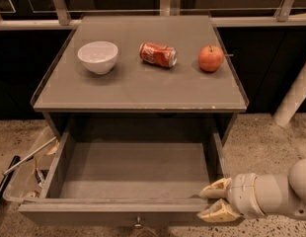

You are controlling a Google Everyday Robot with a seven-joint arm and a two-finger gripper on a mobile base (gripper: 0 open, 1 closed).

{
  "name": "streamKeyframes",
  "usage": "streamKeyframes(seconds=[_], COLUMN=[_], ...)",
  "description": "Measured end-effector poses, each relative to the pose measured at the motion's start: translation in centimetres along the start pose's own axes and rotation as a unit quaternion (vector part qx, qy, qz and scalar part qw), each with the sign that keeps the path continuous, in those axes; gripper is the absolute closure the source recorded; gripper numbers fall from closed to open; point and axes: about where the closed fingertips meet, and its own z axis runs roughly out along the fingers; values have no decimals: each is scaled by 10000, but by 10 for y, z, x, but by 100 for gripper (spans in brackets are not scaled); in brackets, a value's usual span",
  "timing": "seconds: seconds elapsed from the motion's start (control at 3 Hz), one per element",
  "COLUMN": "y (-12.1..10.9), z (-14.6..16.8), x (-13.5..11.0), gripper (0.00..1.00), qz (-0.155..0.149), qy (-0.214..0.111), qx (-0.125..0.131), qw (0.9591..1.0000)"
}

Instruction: Open top drawer

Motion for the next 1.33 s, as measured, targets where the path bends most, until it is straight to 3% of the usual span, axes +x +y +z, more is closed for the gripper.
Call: streamKeyframes(seconds=[0.67, 1.0, 1.33], y=[0, 0, 0], z=[0, 0, 0], x=[0, 0, 0], gripper=[13, 0, 0], qz=[0, -1, -1], qy=[0, 0, 0], qx=[0, -1, -1], qw=[10000, 10000, 10000])
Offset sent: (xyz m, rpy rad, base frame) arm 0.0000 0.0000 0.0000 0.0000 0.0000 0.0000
